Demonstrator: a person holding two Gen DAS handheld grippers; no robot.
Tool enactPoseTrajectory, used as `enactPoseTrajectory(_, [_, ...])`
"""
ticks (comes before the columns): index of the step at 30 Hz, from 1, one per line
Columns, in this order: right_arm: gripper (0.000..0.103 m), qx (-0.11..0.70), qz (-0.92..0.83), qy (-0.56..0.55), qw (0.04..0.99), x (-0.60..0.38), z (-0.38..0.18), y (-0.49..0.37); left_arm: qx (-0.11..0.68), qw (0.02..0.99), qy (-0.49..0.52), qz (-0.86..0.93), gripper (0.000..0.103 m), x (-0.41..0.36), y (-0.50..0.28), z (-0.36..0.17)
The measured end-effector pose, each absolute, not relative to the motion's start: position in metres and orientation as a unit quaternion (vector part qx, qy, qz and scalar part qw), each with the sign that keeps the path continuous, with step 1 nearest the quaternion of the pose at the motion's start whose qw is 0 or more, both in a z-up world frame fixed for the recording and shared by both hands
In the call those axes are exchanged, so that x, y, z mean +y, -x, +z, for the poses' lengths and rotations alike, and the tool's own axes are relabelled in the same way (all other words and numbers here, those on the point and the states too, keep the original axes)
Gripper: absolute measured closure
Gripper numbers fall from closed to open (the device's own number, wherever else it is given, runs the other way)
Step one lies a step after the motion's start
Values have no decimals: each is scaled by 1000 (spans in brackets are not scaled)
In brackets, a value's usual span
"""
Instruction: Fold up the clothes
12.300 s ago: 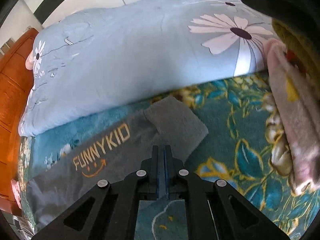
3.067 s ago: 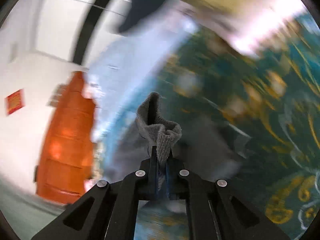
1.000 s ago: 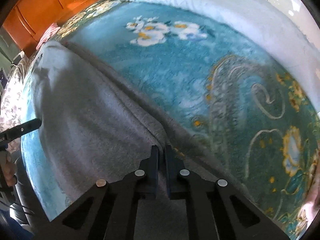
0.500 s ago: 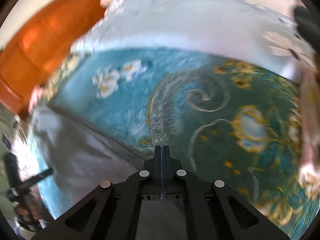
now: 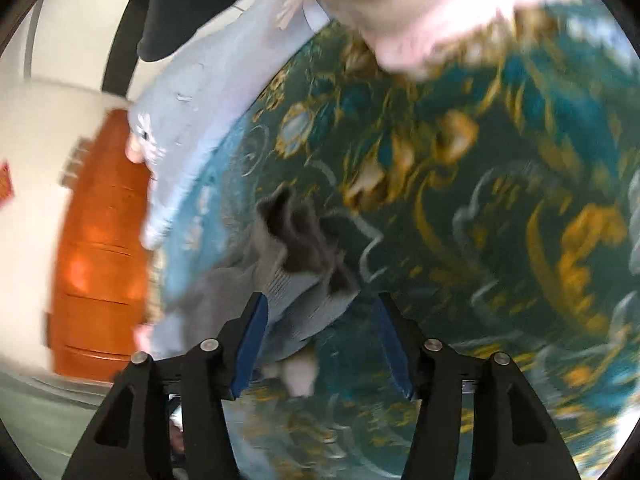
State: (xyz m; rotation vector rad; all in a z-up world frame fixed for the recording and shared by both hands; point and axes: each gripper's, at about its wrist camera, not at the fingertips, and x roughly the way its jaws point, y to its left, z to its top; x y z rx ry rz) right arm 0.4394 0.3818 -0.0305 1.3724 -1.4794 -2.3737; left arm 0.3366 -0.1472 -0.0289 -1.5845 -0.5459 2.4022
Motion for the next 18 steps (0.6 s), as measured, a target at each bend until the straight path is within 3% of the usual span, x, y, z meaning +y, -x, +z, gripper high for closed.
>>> enactPoseTrajectory(9, [48,-506,-743,-438,2,367,-49,-416,-193,108,534,816,45,-156,-343,-25])
enactPoseTrajectory(11, [64,-526,-736,-427,-8,371,-55,-420,-194,107,534,816,45,-156,-343,-26])
enactPoseTrajectory(18, [83,-557,-724,-404,-35,372,-62,-424,-199,109,534,814,45,-159,-344,-28])
